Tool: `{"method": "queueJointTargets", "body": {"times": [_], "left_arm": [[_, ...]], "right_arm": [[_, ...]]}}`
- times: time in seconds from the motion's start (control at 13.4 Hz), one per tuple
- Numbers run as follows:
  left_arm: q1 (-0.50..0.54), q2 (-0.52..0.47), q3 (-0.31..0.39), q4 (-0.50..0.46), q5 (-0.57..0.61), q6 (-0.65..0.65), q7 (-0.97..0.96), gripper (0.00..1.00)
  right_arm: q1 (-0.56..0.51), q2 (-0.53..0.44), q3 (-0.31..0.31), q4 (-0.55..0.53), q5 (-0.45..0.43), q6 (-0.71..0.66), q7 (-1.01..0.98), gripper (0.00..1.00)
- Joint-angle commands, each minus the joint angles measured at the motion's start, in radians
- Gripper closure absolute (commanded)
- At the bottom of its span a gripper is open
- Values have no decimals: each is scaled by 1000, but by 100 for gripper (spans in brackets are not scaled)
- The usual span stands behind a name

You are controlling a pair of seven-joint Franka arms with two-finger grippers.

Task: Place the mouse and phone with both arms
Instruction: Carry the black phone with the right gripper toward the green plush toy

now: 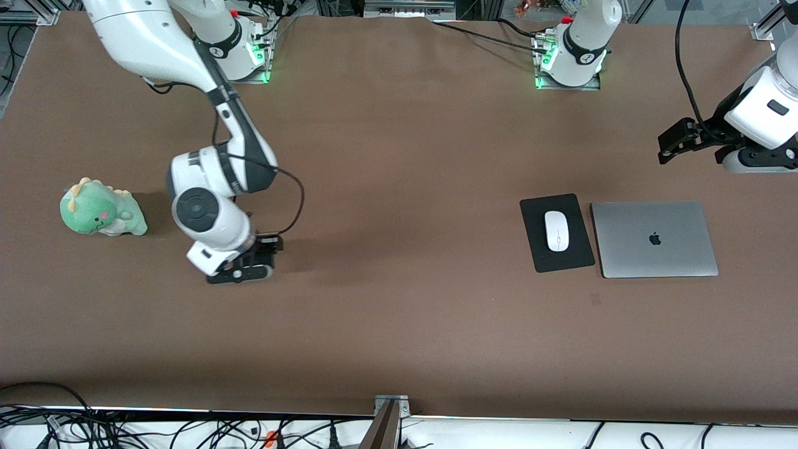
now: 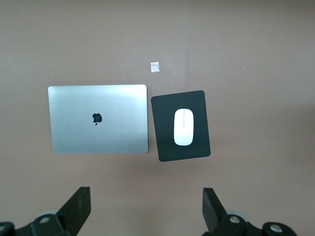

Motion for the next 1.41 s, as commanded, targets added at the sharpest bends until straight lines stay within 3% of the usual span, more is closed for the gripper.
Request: {"method": "queueJointTargets", "body": {"times": [0.0, 0.3, 0.67, 1.19, 1.27, 1.34], "left_arm": [[2, 17, 2, 35, 25, -20, -20, 0], [13, 26, 12, 40, 14, -9, -17, 0], [13, 31, 8, 40, 14, -8, -20, 0], [13, 37, 8, 40, 14, -6, -19, 0], [13, 38, 8, 40, 14, -6, -19, 0], [13, 38, 8, 40, 14, -6, -19, 0]], "right_arm": [[-117, -49, 15, -75, 39, 28, -119, 51], [-248, -118, 15, -313, 59, 276, -182, 54], [-326, -132, 10, -468, 59, 482, -230, 54], [-384, -124, 10, -509, 58, 524, -312, 53], [-394, -121, 10, -513, 59, 539, -331, 46], [-395, -112, 10, -514, 59, 554, -336, 10]]}}
